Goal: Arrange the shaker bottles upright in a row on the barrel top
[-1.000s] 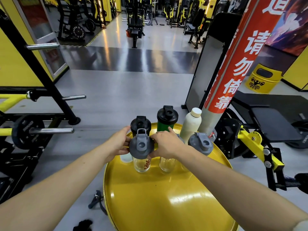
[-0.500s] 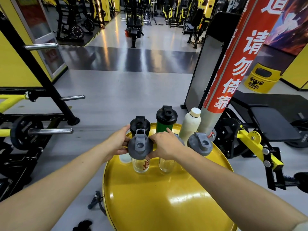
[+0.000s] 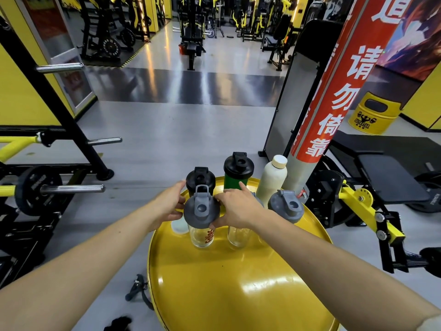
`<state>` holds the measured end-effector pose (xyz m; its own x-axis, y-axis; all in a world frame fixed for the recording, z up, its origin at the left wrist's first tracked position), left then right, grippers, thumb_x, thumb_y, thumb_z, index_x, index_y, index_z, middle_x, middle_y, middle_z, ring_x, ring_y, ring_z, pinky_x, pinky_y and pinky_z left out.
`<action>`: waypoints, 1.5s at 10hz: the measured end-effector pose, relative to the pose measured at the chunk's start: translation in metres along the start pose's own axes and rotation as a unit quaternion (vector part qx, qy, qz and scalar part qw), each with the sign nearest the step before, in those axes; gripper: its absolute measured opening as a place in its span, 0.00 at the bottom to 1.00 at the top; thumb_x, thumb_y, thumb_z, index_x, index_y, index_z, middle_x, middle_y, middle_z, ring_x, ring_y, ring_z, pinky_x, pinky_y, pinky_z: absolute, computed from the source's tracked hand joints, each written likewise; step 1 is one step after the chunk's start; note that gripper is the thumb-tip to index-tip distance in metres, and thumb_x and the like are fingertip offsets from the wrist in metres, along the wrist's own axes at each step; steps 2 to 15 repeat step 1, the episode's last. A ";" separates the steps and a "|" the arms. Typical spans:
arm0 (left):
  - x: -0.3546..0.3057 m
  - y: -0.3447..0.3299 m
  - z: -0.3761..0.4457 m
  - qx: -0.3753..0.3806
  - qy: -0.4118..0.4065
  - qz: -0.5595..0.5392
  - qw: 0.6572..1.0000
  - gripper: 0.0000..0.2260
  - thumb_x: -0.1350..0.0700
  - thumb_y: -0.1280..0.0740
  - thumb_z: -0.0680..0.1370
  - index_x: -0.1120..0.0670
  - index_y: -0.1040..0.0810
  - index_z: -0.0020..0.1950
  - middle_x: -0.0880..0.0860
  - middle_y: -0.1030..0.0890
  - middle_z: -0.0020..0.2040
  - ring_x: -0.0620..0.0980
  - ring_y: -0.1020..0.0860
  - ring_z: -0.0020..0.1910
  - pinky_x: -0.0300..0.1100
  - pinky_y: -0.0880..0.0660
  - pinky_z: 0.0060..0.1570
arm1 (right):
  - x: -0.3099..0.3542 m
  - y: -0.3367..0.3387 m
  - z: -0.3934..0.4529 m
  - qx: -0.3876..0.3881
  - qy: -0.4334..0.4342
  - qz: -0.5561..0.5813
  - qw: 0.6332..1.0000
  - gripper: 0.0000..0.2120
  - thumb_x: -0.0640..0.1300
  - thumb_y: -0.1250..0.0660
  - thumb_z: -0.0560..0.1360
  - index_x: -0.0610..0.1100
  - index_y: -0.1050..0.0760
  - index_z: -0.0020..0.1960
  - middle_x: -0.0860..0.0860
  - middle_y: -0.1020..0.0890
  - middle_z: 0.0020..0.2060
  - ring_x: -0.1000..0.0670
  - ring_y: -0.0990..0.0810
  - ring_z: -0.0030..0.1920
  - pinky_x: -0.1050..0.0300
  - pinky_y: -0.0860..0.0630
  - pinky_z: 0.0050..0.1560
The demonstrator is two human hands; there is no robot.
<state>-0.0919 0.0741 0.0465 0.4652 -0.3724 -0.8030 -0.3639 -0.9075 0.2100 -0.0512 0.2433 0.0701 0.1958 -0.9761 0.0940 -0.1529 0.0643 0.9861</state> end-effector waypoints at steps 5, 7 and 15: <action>-0.005 0.009 0.003 -0.034 -0.016 0.025 0.999 0.24 0.38 0.44 0.81 0.57 0.27 0.62 0.57 0.24 0.60 0.57 0.23 0.57 0.49 0.24 0.57 | -0.002 0.004 -0.002 0.023 -0.006 -0.023 0.999 0.39 0.70 0.30 0.68 0.46 0.27 0.69 0.47 0.19 0.62 0.44 0.26 0.69 0.36 0.52 0.78; -0.005 0.009 0.003 -0.034 -0.016 0.025 0.999 0.24 0.38 0.44 0.81 0.57 0.27 0.62 0.57 0.24 0.60 0.57 0.23 0.57 0.49 0.24 0.57 | -0.002 0.004 -0.002 0.023 -0.006 -0.023 0.999 0.39 0.70 0.30 0.68 0.46 0.27 0.69 0.47 0.19 0.62 0.44 0.26 0.69 0.36 0.52 0.78; -0.005 0.009 0.003 -0.034 -0.016 0.025 0.999 0.24 0.38 0.44 0.81 0.57 0.27 0.62 0.57 0.24 0.60 0.57 0.23 0.57 0.49 0.24 0.57 | -0.002 0.004 -0.002 0.023 -0.006 -0.023 0.999 0.39 0.70 0.30 0.68 0.46 0.27 0.69 0.47 0.19 0.62 0.44 0.26 0.69 0.36 0.52 0.78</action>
Point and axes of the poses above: each hand's wrist, its own z-axis towards the middle knuckle, its own y-axis out of the back of the hand, x = y × z, the point moved 6 cm from there along z, towards the middle knuckle
